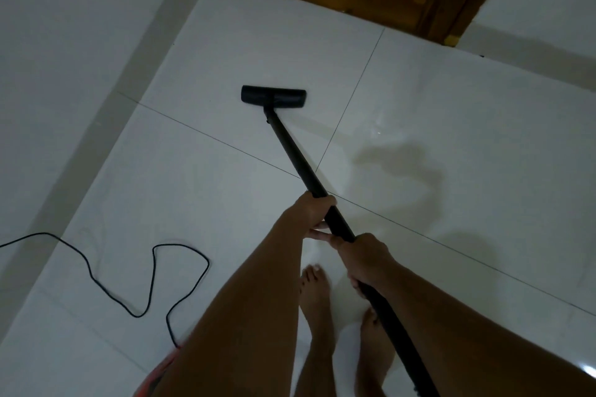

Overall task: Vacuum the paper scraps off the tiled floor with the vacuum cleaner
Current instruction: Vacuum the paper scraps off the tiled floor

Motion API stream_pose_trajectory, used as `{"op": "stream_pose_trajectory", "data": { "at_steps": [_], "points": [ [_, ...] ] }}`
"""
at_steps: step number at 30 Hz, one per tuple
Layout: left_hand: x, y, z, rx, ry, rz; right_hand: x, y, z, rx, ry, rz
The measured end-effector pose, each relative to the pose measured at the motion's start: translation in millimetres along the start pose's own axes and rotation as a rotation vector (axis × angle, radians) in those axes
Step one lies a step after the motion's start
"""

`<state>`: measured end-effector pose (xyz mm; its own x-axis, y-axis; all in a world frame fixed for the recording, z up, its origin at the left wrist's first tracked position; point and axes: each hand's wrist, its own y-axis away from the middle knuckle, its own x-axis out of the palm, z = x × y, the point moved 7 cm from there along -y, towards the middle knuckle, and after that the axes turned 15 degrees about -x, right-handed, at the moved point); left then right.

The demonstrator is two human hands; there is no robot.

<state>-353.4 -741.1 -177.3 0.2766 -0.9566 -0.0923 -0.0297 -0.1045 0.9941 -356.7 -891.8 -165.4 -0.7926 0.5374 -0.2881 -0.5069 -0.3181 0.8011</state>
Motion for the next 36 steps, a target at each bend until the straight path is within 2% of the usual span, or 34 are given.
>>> {"op": "stream_pose_trajectory", "data": {
  "at_steps": [11, 17, 23, 36],
  "points": [
    [-27.7, -16.5, -59.2, -0.003, -0.024, 0.003, -10.9, -36.5, 48.2, 0.014, -0.112, 0.026],
    [-21.0, -10.5, -66.6, 0.015, -0.091, 0.003, -13.5, -29.0, 51.7, 0.02, -0.19, -0.047],
    [19.6, 12.9, -33.8, 0.038, -0.211, 0.032, -7.4, 14.0, 5.5, 0.079, -0.252, -0.124],
    [119.7, 68.4, 89.7, 0.033, -0.317, 0.088, -8.7, 147.8, -101.4, 0.133, -0.297, -0.179]
  ]
}}
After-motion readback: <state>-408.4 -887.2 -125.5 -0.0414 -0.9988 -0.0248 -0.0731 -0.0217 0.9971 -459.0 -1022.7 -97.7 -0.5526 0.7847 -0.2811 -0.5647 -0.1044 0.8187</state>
